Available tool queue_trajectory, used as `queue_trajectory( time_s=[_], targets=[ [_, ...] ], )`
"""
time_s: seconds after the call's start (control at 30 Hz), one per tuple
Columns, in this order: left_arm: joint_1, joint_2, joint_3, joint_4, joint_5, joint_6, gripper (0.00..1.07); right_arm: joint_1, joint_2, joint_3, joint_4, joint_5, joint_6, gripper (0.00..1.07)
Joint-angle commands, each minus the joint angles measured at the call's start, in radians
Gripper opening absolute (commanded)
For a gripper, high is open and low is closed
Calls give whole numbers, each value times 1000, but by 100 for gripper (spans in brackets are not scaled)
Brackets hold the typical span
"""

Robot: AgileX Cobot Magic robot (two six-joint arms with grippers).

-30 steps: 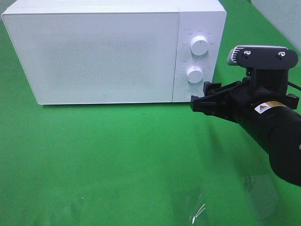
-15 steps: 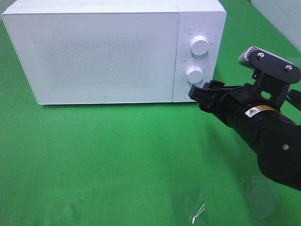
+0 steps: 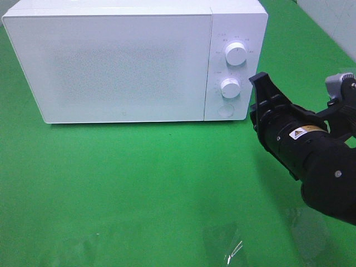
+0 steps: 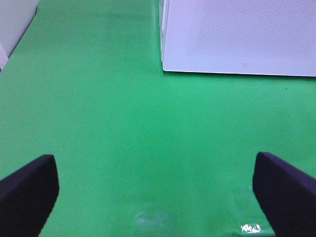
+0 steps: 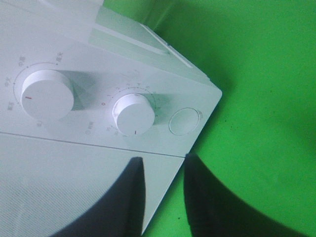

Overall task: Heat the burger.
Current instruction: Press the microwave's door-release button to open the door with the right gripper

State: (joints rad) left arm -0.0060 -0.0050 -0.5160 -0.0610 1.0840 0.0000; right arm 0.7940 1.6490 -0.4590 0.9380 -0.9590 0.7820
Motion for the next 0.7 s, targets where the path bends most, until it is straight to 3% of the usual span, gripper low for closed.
queue_trajectory(
  time_s=[0.03, 0.23, 0.7],
  targets=[
    [2, -5, -1, -2, -13, 0, 101, 1, -1, -8, -6, 5, 52, 20],
    [2, -5, -1, -2, -13, 0, 101, 1, -1, -8, -51, 7, 187, 0],
    [2, -5, -1, -2, -13, 0, 101, -2, 66, -9, -142, 26, 357, 0]
  ],
)
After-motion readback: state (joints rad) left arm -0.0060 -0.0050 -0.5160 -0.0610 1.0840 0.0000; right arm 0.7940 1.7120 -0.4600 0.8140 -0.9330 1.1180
